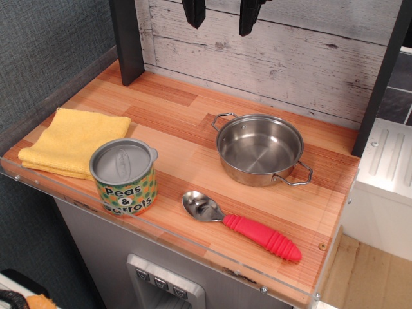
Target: Move the silver bowl close to the upper right corner of the napkin
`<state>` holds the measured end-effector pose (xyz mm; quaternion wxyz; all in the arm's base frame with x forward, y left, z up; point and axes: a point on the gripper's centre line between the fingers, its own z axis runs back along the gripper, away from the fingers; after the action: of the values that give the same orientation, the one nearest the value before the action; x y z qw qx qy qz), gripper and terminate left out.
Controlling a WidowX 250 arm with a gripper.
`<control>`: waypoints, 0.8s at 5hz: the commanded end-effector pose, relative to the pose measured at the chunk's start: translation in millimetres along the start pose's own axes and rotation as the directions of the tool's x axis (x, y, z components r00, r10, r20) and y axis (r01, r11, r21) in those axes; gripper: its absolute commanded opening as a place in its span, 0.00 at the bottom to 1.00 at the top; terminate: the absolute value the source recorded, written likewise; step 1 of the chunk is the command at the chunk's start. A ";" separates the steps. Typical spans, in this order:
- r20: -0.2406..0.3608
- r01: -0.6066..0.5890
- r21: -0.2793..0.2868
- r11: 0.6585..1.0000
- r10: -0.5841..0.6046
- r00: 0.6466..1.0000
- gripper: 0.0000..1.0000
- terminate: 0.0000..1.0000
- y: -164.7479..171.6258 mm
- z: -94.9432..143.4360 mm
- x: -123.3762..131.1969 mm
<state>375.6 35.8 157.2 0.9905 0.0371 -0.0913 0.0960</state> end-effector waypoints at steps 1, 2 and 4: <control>0.000 0.000 0.000 1.000 0.000 1.000 1.00 0.00 0.0 0.0 0.0; -0.021 -0.053 0.013 0.999 0.053 0.998 1.00 0.00 -17.3 -7.4 -21.3; -0.056 -0.176 0.024 0.984 0.177 0.983 1.00 0.00 -45.3 -37.7 -64.1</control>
<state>324.4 -14.7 85.1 0.9801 0.0432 -0.0341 0.1910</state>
